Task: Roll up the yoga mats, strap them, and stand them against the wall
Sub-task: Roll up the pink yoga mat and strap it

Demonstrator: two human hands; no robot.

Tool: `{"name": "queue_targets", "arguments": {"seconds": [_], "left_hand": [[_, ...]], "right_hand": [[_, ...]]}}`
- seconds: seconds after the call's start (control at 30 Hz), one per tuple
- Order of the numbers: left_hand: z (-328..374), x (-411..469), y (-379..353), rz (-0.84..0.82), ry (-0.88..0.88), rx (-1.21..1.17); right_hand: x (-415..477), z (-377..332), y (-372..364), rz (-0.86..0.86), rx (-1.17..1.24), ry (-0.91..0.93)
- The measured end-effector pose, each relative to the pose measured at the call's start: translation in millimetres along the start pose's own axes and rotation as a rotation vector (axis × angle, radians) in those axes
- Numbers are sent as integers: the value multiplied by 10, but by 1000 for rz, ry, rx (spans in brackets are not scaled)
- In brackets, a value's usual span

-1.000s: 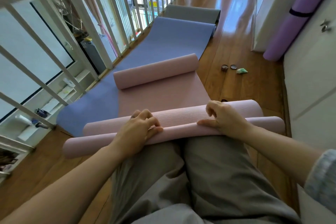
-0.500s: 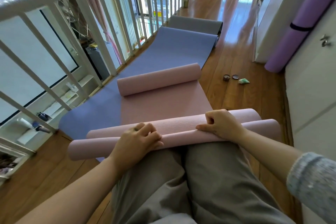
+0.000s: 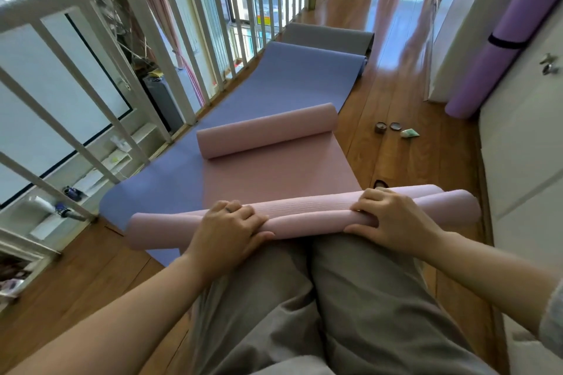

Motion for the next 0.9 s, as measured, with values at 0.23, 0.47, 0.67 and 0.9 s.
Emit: {"name": "queue_targets", "arguments": {"seconds": [0.23,0.47,0.67,0.9], "left_hand": [[-4,58,-28,13,95,-41],[15,63,-96,-56,219,-37],[-55,76,-111,-171,153,15],[-47,203,-101,-167,112,0]], "right_hand": [[26,-72,-124,-26,-77,-51],[53,10,-159,-35,-39,-51],[256,86,-224,-183,-26,-125],[215,-83,-347,-306,-284,3]]}}
Point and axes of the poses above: each hand's wrist, its own x-axis towards the middle knuckle, its own y-axis out of the back of the hand, z = x × y, the point moved 6 cm from there along x, towards the middle knuckle, and after that the axes turned 14 degrees about z, right-handed, at the moved point
